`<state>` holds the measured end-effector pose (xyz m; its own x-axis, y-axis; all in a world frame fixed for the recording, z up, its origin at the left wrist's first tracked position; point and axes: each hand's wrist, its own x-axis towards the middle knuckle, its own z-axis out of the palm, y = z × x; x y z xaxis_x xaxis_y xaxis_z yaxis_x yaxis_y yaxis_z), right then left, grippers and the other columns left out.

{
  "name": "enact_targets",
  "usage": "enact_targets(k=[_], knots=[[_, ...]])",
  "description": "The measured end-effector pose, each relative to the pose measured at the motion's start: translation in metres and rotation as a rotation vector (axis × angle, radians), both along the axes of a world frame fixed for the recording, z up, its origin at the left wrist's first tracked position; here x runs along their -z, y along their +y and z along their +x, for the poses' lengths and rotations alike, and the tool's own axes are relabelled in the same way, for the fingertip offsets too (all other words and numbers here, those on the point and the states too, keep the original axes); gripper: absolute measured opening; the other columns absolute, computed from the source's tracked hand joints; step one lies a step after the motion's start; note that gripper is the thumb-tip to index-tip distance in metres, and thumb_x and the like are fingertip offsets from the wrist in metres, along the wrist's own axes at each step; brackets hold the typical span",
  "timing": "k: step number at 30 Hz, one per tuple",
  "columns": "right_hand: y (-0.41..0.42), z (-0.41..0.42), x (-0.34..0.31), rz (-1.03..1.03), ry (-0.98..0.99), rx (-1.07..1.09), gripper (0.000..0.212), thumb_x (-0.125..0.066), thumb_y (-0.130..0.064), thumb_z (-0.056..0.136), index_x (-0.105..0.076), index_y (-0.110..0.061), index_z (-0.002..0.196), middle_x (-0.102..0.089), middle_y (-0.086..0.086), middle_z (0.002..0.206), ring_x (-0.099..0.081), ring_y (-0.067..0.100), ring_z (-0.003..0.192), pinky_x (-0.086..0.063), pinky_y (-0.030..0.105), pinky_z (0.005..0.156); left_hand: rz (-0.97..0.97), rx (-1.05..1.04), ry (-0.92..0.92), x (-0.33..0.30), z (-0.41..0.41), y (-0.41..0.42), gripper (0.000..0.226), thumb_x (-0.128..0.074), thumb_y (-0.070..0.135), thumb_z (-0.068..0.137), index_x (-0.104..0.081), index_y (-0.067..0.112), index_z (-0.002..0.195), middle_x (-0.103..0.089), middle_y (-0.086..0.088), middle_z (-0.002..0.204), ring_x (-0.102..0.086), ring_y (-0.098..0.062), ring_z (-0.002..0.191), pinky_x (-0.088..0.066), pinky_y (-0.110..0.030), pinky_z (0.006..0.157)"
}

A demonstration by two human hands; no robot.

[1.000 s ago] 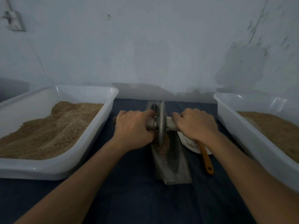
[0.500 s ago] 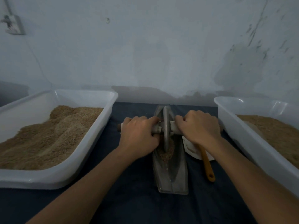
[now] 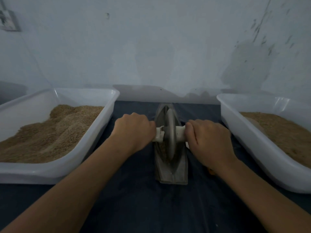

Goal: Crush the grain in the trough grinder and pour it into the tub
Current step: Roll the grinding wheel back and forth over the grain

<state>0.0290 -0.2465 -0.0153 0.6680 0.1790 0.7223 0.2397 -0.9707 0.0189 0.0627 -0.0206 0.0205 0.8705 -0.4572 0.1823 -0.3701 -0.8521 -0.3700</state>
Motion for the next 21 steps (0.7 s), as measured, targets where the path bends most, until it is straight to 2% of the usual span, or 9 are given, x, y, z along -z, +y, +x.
enact_targets(k=[4, 6, 8, 10, 13, 16, 19, 21], knots=[[-0.001, 0.008, -0.001, -0.008, 0.023, 0.039, 0.05, -0.026, -0.04, 0.104, -0.035, -0.03, 0.056, -0.033, -0.012, 0.048, -0.031, 0.006, 0.04, -0.017, 0.026, 0.045, -0.053, -0.007, -0.01, 0.008, 0.012, 0.001, 0.006, -0.047, 0.021, 0.103, -0.05, 0.019, 0.1, -0.059, -0.006, 0.11, -0.062, -0.033, 0.095, -0.044, -0.043, 0.068], [0.0, 0.03, -0.007, -0.019, 0.102, 0.111, 0.054, -0.018, -0.044, 0.099, -0.039, -0.026, 0.052, -0.038, -0.009, 0.048, -0.034, 0.009, 0.043, -0.017, 0.027, 0.048, -0.168, -0.099, 0.098, 0.005, 0.032, -0.005, 0.016, -0.041, 0.023, 0.103, -0.043, 0.021, 0.087, -0.06, -0.007, 0.116, -0.058, -0.03, 0.096, -0.04, -0.043, 0.074], [-0.001, 0.066, -0.015, -0.066, 0.217, 0.176, 0.055, -0.012, -0.047, 0.094, -0.047, -0.02, 0.061, -0.045, -0.003, 0.059, -0.041, 0.015, 0.053, -0.025, 0.031, 0.052, -0.371, -0.222, 0.237, -0.001, 0.061, -0.012, 0.022, -0.034, 0.031, 0.098, -0.052, 0.022, 0.09, -0.062, -0.007, 0.123, -0.053, -0.029, 0.097, -0.036, -0.041, 0.082], [-0.003, 0.102, -0.024, -0.007, 0.341, 0.204, 0.053, -0.022, -0.046, 0.099, -0.053, -0.017, 0.067, -0.05, 0.001, 0.065, -0.046, 0.019, 0.06, -0.026, 0.033, 0.055, -0.504, -0.316, 0.277, -0.007, 0.087, -0.02, 0.03, -0.034, 0.036, 0.095, -0.06, 0.021, 0.101, -0.062, -0.008, 0.128, -0.052, -0.03, 0.099, -0.033, -0.041, 0.083], [-0.004, 0.125, -0.028, 0.058, 0.399, 0.191, 0.054, -0.027, -0.044, 0.101, -0.055, -0.013, 0.067, -0.053, 0.006, 0.066, -0.048, 0.024, 0.061, -0.024, 0.033, 0.054, -0.507, -0.314, 0.211, -0.007, 0.108, -0.029, 0.028, -0.033, 0.038, 0.096, -0.055, 0.022, 0.093, -0.064, -0.011, 0.126, -0.047, -0.028, 0.091, -0.033, -0.041, 0.081], [0.0, 0.106, -0.026, -0.057, 0.304, 0.229, 0.05, -0.018, -0.042, 0.097, -0.047, -0.019, 0.065, -0.047, 0.0, 0.063, -0.045, 0.02, 0.059, -0.026, 0.033, 0.054, -0.436, -0.241, 0.162, 0.0, 0.093, -0.021, 0.028, -0.031, 0.038, 0.1, -0.05, 0.02, 0.092, -0.062, -0.01, 0.11, -0.046, -0.028, 0.085, -0.035, -0.041, 0.076], [0.011, 0.057, -0.019, -0.104, 0.15, 0.145, 0.052, -0.01, -0.039, 0.098, -0.043, -0.022, 0.061, -0.04, -0.006, 0.057, -0.037, 0.017, 0.05, -0.026, 0.033, 0.051, -0.195, -0.009, -0.091, 0.023, 0.046, -0.004, 0.014, -0.039, 0.028, 0.103, -0.032, 0.021, 0.092, -0.043, -0.001, 0.082, -0.044, -0.026, 0.071, -0.037, -0.04, 0.062], [0.012, 0.019, -0.011, -0.027, 0.101, 0.029, 0.045, -0.02, -0.035, 0.104, -0.044, -0.023, 0.067, -0.038, -0.009, 0.059, -0.037, 0.017, 0.052, -0.03, 0.037, 0.054, -0.203, 0.14, -0.227, 0.032, 0.008, 0.007, 0.015, -0.042, 0.028, 0.098, -0.031, 0.022, 0.09, -0.038, 0.002, 0.07, -0.037, -0.021, 0.057, -0.03, -0.034, 0.051]])
